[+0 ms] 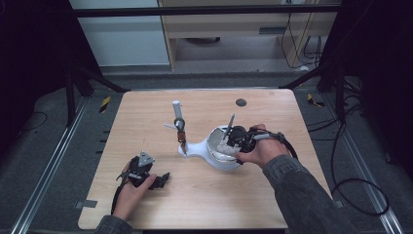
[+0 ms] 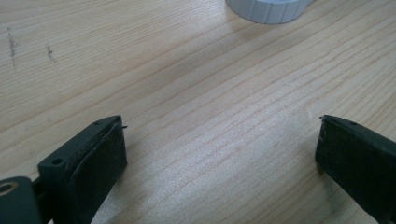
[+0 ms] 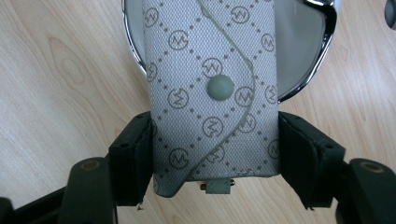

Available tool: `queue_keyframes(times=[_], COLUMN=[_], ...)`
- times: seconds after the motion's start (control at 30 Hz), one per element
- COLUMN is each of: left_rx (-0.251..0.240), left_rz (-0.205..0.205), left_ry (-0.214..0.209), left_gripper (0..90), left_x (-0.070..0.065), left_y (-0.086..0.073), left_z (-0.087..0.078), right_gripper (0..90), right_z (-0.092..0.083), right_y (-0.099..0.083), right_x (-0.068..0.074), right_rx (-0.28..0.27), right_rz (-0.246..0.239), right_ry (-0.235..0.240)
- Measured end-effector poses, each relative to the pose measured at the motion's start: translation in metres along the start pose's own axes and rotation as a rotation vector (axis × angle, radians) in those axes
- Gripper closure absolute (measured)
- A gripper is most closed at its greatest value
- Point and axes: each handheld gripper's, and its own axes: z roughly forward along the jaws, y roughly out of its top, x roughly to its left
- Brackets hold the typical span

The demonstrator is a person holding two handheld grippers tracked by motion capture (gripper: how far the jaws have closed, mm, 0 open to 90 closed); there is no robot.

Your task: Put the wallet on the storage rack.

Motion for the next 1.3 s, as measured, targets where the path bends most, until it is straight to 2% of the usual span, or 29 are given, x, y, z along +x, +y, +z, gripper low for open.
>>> queue_keyframes(times=[0.8, 1.3], left_rx=[0.001, 0.001], left_rz=[0.002, 0.002], left_ry=[-0.003, -0.004], left_gripper=[1.3, 1.2], left_x=[0.0, 0.0], left_y=[0.0, 0.0], left_z=[0.0, 0.0], right_gripper=[32.4, 32.3], right_z=[0.003, 0.01], right_y=[0.011, 0.018], right_x=[0.0, 0.0], right_rx=[0.019, 0.039], right_rz=[-0.009, -0.021], right_ry=[-0.007, -0.014])
